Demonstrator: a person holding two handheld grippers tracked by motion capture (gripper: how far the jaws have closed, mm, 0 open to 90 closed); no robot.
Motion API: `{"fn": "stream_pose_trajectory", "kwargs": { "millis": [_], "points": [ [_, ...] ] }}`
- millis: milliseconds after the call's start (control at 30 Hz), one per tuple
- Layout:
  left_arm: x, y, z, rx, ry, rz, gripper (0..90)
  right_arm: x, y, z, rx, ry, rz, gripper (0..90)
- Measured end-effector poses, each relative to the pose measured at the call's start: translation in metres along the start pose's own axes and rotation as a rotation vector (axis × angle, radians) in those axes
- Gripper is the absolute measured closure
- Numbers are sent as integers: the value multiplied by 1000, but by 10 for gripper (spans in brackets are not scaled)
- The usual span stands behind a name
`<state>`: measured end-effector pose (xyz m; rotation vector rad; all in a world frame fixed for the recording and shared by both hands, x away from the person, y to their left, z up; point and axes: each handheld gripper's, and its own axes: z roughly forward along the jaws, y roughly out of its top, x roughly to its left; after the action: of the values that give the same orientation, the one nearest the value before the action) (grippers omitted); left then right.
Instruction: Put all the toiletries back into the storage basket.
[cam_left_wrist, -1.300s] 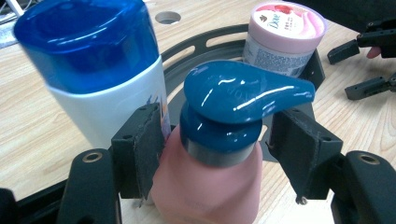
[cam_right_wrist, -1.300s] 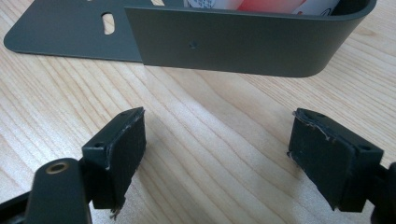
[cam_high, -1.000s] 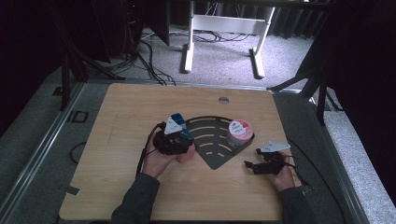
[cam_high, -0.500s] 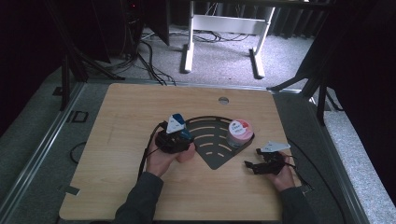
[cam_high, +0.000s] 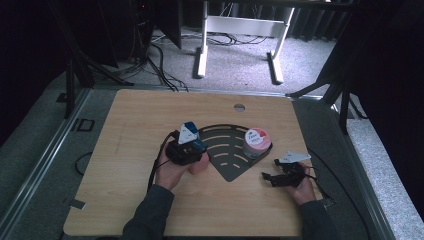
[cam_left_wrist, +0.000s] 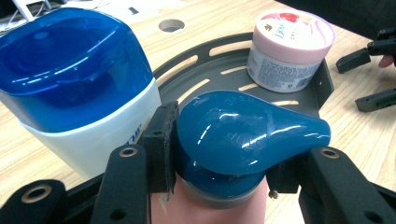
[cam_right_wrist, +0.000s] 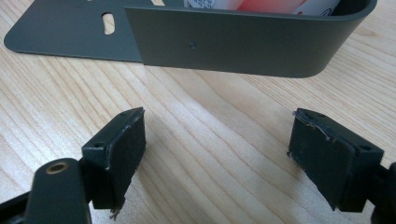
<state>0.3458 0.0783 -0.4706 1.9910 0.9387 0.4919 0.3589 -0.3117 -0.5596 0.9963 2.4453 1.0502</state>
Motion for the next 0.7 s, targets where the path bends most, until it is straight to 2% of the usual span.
{"fn": "stream_pose_trajectory", "kwargs": {
  "millis": [700],
  "points": [
    [-16,2,-9,2,-50,7,527,0,0,0,-1,-1,-2,184]
  ]
}}
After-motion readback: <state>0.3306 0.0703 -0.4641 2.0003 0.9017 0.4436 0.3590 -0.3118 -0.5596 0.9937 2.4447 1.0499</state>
